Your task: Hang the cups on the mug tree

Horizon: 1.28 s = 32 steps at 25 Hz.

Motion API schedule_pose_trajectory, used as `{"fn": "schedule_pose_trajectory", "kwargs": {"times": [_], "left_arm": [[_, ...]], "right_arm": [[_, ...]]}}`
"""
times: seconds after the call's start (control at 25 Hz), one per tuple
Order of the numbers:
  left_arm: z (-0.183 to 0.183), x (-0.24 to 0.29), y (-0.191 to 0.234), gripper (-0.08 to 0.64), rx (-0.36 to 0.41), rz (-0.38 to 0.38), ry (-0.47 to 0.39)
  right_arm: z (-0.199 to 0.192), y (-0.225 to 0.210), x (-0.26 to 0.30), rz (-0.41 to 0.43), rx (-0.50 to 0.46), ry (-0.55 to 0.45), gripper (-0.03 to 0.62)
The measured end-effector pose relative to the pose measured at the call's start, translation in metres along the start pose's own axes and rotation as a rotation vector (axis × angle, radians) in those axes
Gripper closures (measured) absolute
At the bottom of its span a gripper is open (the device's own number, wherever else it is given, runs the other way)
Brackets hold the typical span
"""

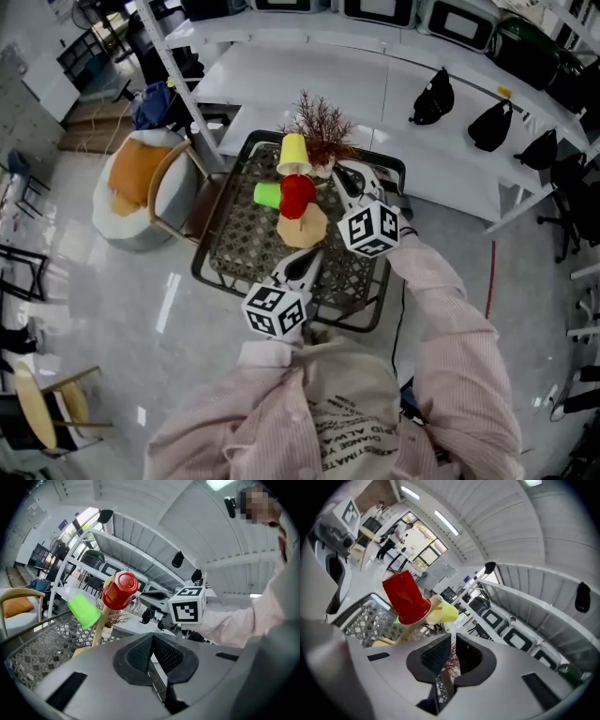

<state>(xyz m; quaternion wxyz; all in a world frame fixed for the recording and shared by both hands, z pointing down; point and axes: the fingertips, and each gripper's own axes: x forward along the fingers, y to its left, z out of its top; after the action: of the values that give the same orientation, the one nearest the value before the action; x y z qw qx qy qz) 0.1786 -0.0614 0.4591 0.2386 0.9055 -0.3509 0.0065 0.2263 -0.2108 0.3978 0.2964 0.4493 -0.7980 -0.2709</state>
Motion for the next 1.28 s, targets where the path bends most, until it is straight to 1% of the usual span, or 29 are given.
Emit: {"fn": "schedule_pose_trajectory", "kwargs": {"times": [0.16, 0.32, 0.44, 0.8, 0.92, 1.08, 1.28], "left_arm": [[0.008, -0.005, 0.001, 0.561, 0.028, -0.010, -0.010], [0.016, -0.013, 0.005, 0.561, 0.052, -0.019, -0.022], [0.020, -0.019, 0.008, 0.561, 0.058, -0.018, -0.029], [0.032, -0.037, 0.017, 0.561, 0.092, -0.007, -0.047], [0.037, -0.044, 0.021, 0.561, 0.107, 0.007, -0.054], [0.049, -0.055, 0.031, 0.561, 0.128, 0.052, -0.077], [0.059, -0.070, 0.047, 0.561, 0.132, 0.120, -0.101]], "right_arm": [[-0.006, 0.003, -0.022, -0.008, 0.238, 0.015, 0.579], [-0.005, 0.022, -0.042, 0.074, 0.431, 0.007, 0.592], [-0.005, 0.031, -0.054, 0.099, 0.564, -0.006, 0.592], [-0.004, 0.054, -0.083, 0.108, 0.829, -0.034, 0.592], [-0.003, 0.062, -0.092, 0.097, 0.880, -0.039, 0.592], [0.003, 0.067, -0.101, 0.073, 0.945, -0.060, 0.594], [0.008, 0.067, -0.109, 0.044, 0.986, -0.084, 0.594]]}}
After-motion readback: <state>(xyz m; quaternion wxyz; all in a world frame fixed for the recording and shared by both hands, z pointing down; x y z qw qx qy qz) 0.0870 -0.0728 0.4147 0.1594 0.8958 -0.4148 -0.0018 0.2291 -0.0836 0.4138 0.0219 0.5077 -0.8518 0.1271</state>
